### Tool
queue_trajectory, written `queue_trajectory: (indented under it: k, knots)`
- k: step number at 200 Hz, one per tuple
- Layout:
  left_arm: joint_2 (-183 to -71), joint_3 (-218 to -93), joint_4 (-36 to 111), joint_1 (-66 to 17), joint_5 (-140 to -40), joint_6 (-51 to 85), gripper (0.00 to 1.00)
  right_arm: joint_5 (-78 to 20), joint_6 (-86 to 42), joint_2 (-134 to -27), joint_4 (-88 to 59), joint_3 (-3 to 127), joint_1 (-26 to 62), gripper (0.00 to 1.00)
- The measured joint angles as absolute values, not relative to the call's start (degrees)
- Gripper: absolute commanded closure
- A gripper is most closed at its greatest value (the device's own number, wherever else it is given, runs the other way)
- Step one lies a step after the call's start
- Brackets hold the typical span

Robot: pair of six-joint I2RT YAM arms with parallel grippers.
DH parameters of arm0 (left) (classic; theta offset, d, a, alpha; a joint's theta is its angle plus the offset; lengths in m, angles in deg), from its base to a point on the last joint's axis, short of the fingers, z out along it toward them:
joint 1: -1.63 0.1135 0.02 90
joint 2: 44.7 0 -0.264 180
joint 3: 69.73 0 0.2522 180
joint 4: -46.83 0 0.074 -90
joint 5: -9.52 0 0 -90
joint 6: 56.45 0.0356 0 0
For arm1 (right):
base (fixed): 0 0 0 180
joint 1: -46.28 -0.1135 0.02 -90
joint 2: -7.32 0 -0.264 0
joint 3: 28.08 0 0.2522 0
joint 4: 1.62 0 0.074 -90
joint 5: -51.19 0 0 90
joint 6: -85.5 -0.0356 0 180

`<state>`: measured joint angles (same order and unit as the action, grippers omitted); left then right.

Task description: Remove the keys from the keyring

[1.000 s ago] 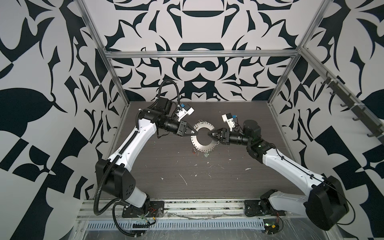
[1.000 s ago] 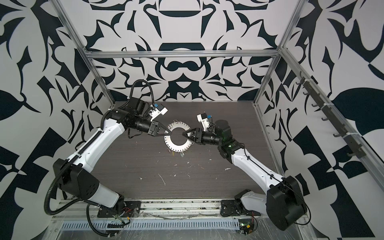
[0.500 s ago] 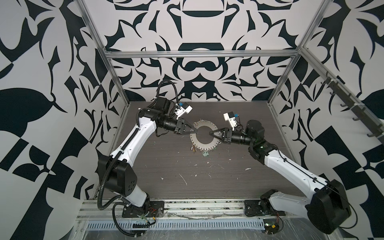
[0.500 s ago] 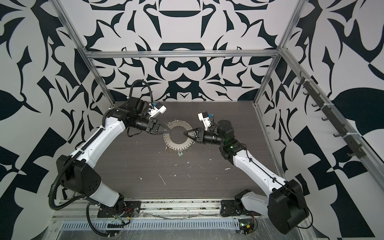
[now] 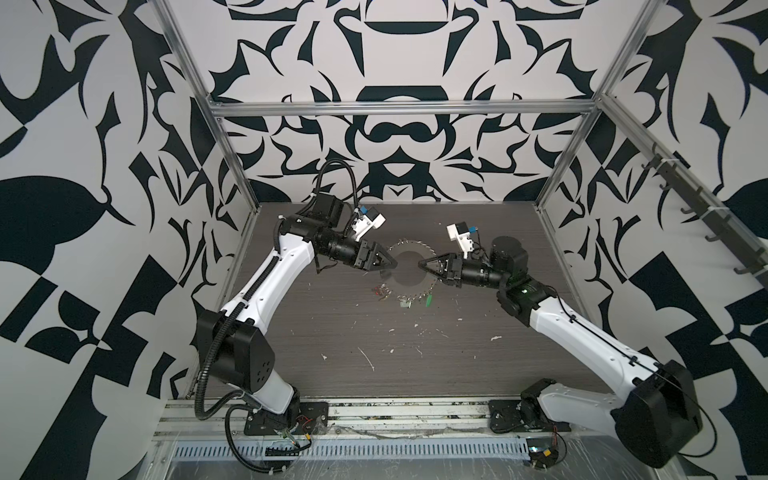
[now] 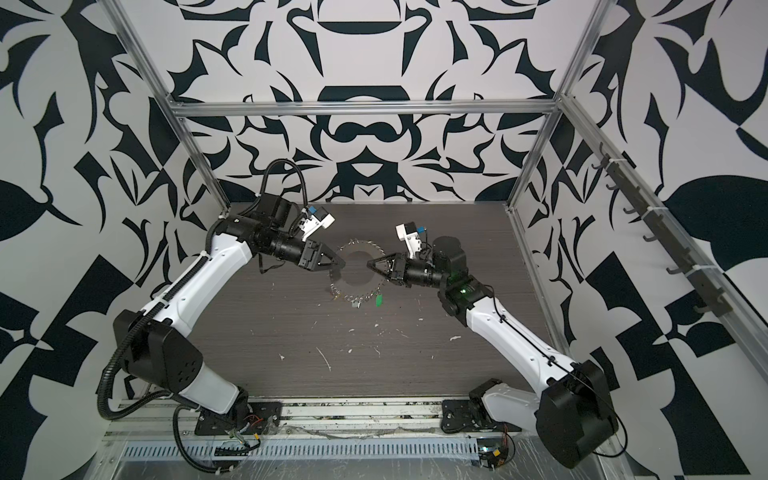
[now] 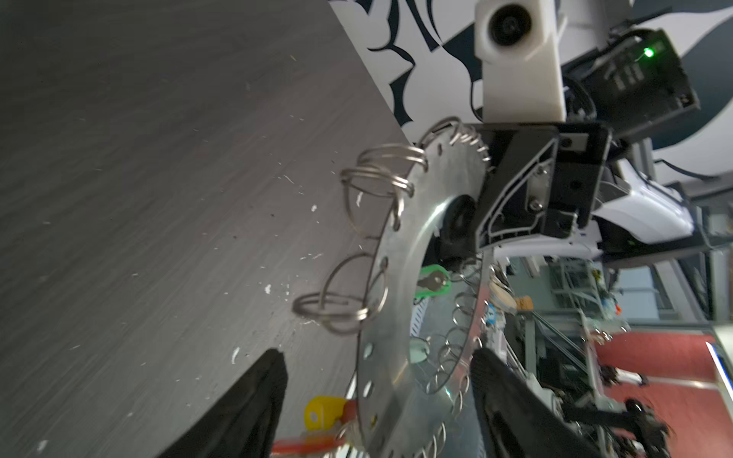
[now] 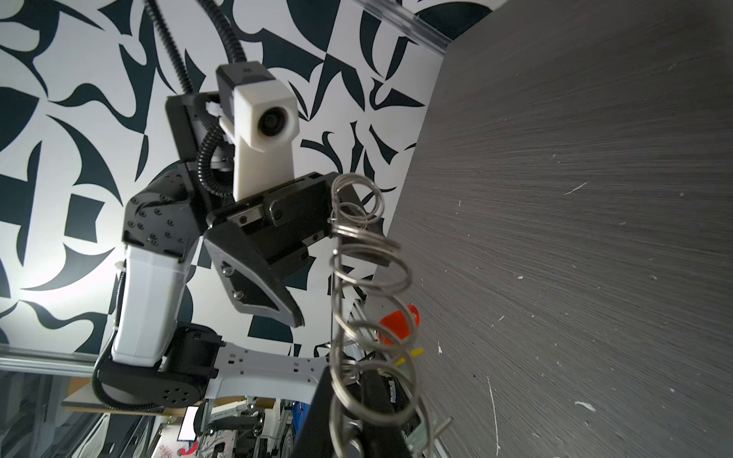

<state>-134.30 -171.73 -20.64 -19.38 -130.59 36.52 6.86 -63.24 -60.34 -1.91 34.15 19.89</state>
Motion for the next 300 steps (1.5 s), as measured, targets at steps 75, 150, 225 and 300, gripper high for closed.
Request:
queue_trajectory:
  k: [75, 150, 225, 300]
  knots:
    - [-124.9, -178.4, -19.3, -23.1, -108.7, 41.1, 0.21, -2.6, -64.4, -65.7, -8.8, 41.1, 19.9, 1.0]
    - [-124.6, -174.1, -17.6, -38.9, -88.2, 49.7, 0.18, -7.9, -68.7, -71.2, -12.5, 48.6, 20.1, 1.0]
    - [-126.3, -172.1, -11.9, -42.8, -78.2, 52.7, 0.19, -8.9, -73.3, -69.6, -12.9, 48.6, 20.4, 1.0]
    - [-129.2, -172.1, -7.4, -46.0, -72.6, 55.5, 0.23, -8.6, -75.3, -68.7, -13.1, 48.1, 20.4, 1.0]
